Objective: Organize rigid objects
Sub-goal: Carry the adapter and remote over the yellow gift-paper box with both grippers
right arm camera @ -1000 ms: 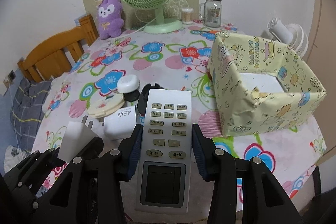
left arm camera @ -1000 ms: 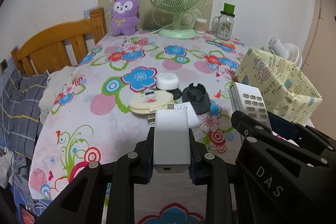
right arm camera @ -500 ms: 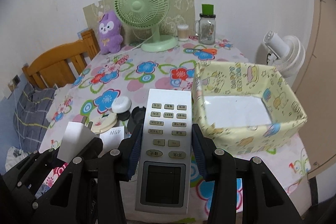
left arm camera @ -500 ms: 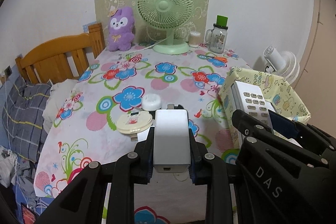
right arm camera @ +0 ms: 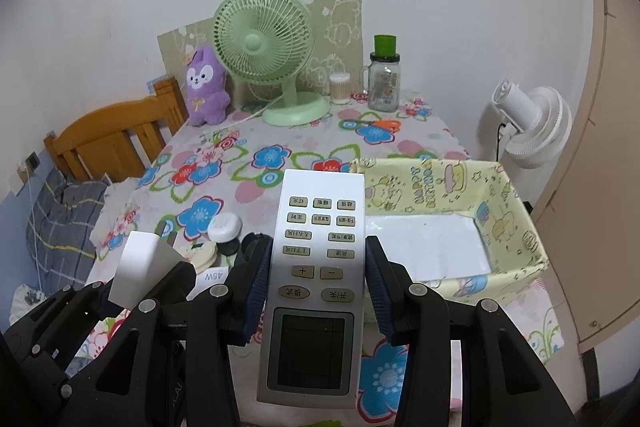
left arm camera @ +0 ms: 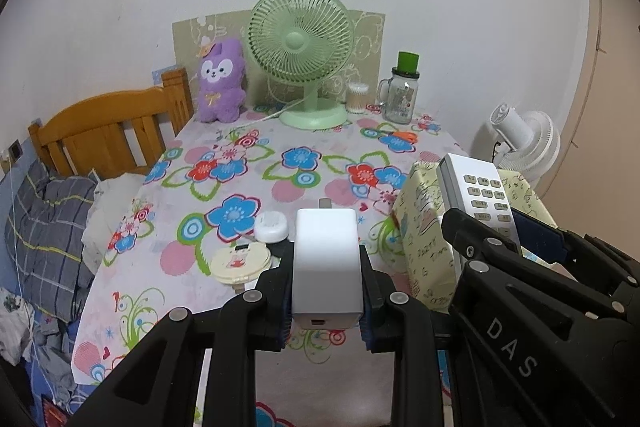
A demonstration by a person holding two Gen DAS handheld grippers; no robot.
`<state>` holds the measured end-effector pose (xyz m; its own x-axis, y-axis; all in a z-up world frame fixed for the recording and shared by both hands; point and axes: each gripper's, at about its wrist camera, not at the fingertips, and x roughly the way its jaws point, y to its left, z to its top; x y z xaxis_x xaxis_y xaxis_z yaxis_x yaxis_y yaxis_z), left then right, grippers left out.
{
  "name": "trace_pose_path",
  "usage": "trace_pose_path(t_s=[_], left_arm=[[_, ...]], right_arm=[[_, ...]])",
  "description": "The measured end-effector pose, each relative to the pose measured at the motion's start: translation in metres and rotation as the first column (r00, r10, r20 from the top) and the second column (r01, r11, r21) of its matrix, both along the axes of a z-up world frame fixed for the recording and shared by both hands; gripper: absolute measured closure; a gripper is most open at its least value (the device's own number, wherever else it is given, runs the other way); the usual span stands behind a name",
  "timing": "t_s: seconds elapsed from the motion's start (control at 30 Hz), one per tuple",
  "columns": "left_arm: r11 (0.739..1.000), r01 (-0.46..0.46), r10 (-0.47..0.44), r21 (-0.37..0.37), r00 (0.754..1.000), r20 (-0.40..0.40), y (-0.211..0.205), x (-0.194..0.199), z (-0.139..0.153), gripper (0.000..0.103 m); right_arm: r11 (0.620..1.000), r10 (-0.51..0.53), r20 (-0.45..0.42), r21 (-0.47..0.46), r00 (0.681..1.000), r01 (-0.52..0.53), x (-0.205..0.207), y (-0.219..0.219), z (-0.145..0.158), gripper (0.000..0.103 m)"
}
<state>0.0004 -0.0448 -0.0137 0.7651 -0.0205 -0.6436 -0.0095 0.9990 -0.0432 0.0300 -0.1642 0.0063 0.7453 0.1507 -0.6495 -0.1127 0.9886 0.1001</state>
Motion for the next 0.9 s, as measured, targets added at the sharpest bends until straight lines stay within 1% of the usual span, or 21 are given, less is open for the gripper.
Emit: trace_pose_path(t_s=[0.23,0.43,0.73,0.9], left_arm=[[1.000,0.017,-0.017,-0.004,1.000,0.023,-0.012,0.004,0.010,0.078],[0.999,0.031,-0.031,0.009,0.999,0.044,-0.025,0.012,0.019,0.078],[0.998,0.064,-0.065,0.020,0.997,0.051,-0.045,0.026,0.023,0.078],[0.996,0.085,-0.085,0.010,0.995,0.047,-0.057,0.039,0.023,0.078]], right_arm=[[1.000,-0.021,0.023,-0.012,1.000,0.022,0.003,-0.012,0.011,0.055],[0.999,-0.045,0.042,-0.013,0.998,0.046,0.008,-0.025,0.018,0.055],[0.997,-0.076,0.049,-0.010,0.996,0.076,0.022,-0.045,0.021,0.055],[0.996,-0.085,0.047,-0.016,0.995,0.085,0.033,-0.056,0.021,0.055]])
